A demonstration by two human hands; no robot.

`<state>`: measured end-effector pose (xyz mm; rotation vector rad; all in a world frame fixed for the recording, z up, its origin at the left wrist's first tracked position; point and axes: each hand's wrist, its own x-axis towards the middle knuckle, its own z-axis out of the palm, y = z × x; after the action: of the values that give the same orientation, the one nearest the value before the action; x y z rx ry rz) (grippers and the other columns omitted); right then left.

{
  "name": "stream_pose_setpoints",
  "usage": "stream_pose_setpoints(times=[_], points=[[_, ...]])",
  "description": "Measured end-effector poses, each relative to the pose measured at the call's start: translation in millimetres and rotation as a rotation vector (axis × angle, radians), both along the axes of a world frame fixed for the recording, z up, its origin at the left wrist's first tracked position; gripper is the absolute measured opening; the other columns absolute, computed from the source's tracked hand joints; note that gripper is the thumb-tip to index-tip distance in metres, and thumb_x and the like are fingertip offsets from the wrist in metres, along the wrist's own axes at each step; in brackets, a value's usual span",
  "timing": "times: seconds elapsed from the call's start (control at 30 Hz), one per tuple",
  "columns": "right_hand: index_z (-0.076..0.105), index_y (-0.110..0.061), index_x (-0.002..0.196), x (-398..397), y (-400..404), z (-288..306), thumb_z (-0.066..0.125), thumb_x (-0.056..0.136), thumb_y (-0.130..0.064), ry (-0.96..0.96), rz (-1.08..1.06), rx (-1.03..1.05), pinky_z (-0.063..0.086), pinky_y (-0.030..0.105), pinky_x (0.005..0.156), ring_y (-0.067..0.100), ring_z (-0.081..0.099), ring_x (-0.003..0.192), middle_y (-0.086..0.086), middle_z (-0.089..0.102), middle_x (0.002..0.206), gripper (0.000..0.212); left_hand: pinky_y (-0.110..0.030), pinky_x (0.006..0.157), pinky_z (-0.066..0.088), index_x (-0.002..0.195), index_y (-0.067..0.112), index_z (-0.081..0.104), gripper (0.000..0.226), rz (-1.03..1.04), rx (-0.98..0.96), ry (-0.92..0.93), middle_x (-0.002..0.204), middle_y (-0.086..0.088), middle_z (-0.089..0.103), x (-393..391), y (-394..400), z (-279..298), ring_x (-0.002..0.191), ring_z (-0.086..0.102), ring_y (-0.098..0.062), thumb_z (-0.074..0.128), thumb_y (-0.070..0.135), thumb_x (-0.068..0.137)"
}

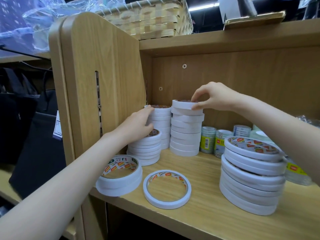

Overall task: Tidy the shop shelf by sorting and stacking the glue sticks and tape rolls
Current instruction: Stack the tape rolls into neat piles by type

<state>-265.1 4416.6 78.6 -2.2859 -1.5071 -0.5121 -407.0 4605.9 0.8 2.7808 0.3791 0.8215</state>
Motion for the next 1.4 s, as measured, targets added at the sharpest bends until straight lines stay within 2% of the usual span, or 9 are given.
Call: stream_pose_setpoints(times=[0.13, 0.23, 0.37, 0.5, 0.8, 1.0, 1.2, 1.33, 1.4], points=[[0.066, -0.019, 0.103, -4, 4, 4, 0.065, 0.085, -0.025, -0.073, -0.043, -0.122, 0.034, 0.02, 0.066, 0.007, 0.048, 0.077, -0.01, 0.055, 0.083, 0.019, -0.029, 0.099, 0.04, 0.142, 0.016, 0.035, 0.052, -0.021, -0.096, -0.106, 0.138, -0.007, 0.047, 2, 4, 1, 0.118, 0.052, -0.023, 0.044, 0.006, 0.092], [0.065, -0.019, 0.102, -4, 8, 2, 0.064, 0.085, -0.023, -0.057, -0.058, -0.144, 0.034, 0.024, 0.065, 0.014, 0.05, 0.083, -0.006, 0.055, 0.086, 0.017, -0.028, 0.097, 0.035, 0.138, 0.016, 0.041, 0.046, 0.008, 0.001, -0.092, 0.139, -0.003, 0.045, 10, 8, 11, 0.121, 0.047, -0.022, 0.046, 0.007, 0.093], [0.066, -0.016, 0.098, -3, 11, -1, 0.065, 0.085, -0.019, -0.047, -0.043, -0.101, 0.035, 0.023, 0.062, 0.014, 0.051, 0.082, -0.004, 0.057, 0.085, 0.013, -0.03, 0.088, 0.034, 0.13, 0.015, 0.048, 0.039, 0.072, 0.215, 0.02, 0.124, -0.004, 0.05, 23, 8, 21, 0.106, 0.041, -0.024, 0.053, 0.016, 0.091], [0.065, -0.016, 0.101, -1, 12, -4, 0.066, 0.084, -0.02, -0.034, -0.044, -0.071, 0.035, 0.025, 0.071, 0.015, 0.051, 0.087, -0.001, 0.057, 0.093, 0.017, -0.03, 0.077, 0.037, 0.115, 0.013, 0.055, 0.031, 0.102, 0.222, 0.095, 0.116, -0.006, 0.057, 30, 8, 36, 0.105, 0.05, -0.024, 0.063, 0.018, 0.086], [0.064, -0.015, 0.106, 0, 9, -5, 0.064, 0.084, -0.019, -0.053, -0.068, -0.065, 0.043, 0.031, 0.079, 0.02, 0.052, 0.099, 0.002, 0.056, 0.104, 0.022, -0.03, 0.076, 0.037, 0.101, 0.017, 0.052, 0.018, 0.016, 0.157, 0.302, 0.099, 0.0, 0.048, 36, 12, 52, 0.094, 0.047, -0.019, 0.062, 0.015, 0.087], [0.063, -0.016, 0.105, 4, 8, -5, 0.064, 0.084, -0.02, -0.054, -0.068, -0.08, 0.042, 0.031, 0.081, 0.021, 0.051, 0.102, 0.0, 0.054, 0.102, 0.021, -0.032, 0.08, 0.041, 0.099, 0.019, 0.049, 0.016, -0.005, 0.115, 0.274, 0.099, -0.001, 0.053, 30, 14, 61, 0.095, 0.051, -0.021, 0.06, 0.014, 0.088], [0.063, -0.016, 0.106, 3, 7, -6, 0.064, 0.085, -0.021, -0.03, -0.079, -0.067, 0.045, 0.035, 0.087, 0.022, 0.051, 0.106, 0.003, 0.056, 0.109, 0.023, -0.028, 0.072, 0.036, 0.101, 0.018, 0.05, 0.017, 0.018, 0.165, 0.341, 0.093, 0.002, 0.05, 32, 11, 53, 0.087, 0.048, -0.018, 0.061, 0.018, 0.088], [0.062, -0.016, 0.108, 2, 8, -6, 0.064, 0.085, -0.022, -0.018, -0.091, -0.071, 0.046, 0.036, 0.089, 0.023, 0.052, 0.108, 0.005, 0.056, 0.114, 0.024, -0.032, 0.066, 0.043, 0.095, 0.014, 0.058, 0.021, 0.037, 0.231, 0.329, 0.086, 0.002, 0.057, 34, 11, 53, 0.082, 0.054, -0.02, 0.07, 0.019, 0.079], [0.062, -0.015, 0.108, 2, 8, -6, 0.064, 0.085, -0.021, -0.016, -0.094, -0.069, 0.044, 0.034, 0.087, 0.023, 0.051, 0.108, 0.005, 0.055, 0.114, 0.024, -0.038, 0.071, 0.048, 0.096, 0.011, 0.063, 0.023, 0.046, 0.248, 0.323, 0.09, -0.003, 0.063, 36, 10, 55, 0.084, 0.058, -0.022, 0.072, 0.019, 0.077]])
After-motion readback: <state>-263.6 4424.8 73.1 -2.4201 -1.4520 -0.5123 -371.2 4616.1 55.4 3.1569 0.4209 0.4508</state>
